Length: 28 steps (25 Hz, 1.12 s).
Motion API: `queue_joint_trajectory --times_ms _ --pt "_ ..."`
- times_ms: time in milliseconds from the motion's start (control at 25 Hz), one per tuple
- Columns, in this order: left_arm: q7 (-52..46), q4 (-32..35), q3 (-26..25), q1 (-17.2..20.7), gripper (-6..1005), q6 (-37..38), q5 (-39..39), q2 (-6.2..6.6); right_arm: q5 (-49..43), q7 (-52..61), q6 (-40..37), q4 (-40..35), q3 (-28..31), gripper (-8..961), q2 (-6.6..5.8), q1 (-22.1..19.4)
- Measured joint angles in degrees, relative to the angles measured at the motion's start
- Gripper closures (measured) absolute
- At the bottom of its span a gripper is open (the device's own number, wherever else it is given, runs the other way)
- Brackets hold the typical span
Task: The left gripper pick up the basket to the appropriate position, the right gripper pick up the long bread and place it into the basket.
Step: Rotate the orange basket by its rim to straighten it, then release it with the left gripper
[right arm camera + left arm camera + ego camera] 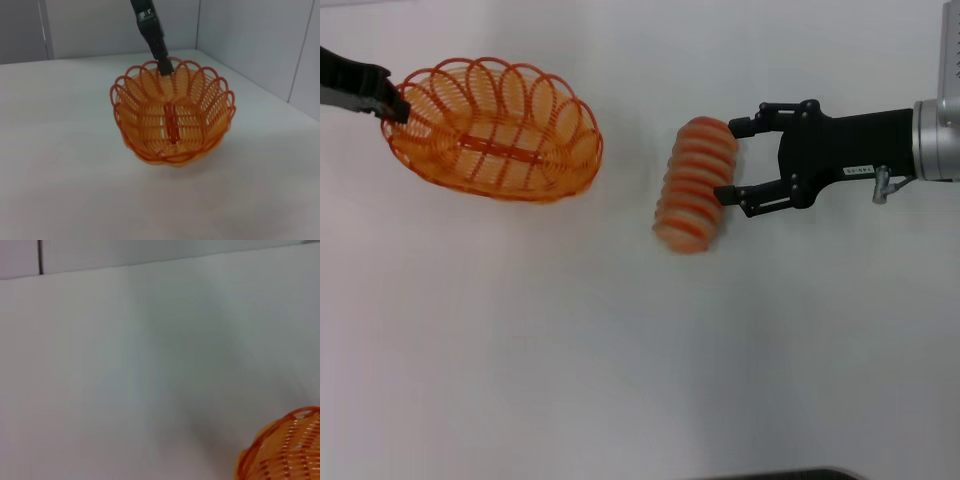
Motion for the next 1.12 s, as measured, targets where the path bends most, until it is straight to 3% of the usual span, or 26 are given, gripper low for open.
queue_joint_trajectory --times_ms 240,520,640,840,1120 --pt "-5.7 6.0 -0.3 2.9 932 2.9 -0.2 -2.58 1.8 -1.2 0.1 -0.1 0.1 41 -0.12 -0.8" --pt "-7.3 7.9 -0.4 6.2 932 1.5 -0.6 -6.60 2.0 -2.6 0.1 -0.2 1.5 40 -0.26 -1.2" --pt "-7.4 8.0 -0.4 7.5 932 1.0 -2.3 -7.72 2.0 -2.9 0.1 -0.2 1.6 40 -0.26 -1.2" --pt "-8.1 8.2 -0.5 9.8 932 -1.1 -3.9 -8.86 2.0 -3.5 0.4 -0.2 1.5 40 -0.26 -1.2" --pt "-8.8 8.0 -0.5 12.2 933 -3.7 -5.1 -9.02 2.0 -3.6 0.5 -0.2 1.4 39 -0.26 -1.2"
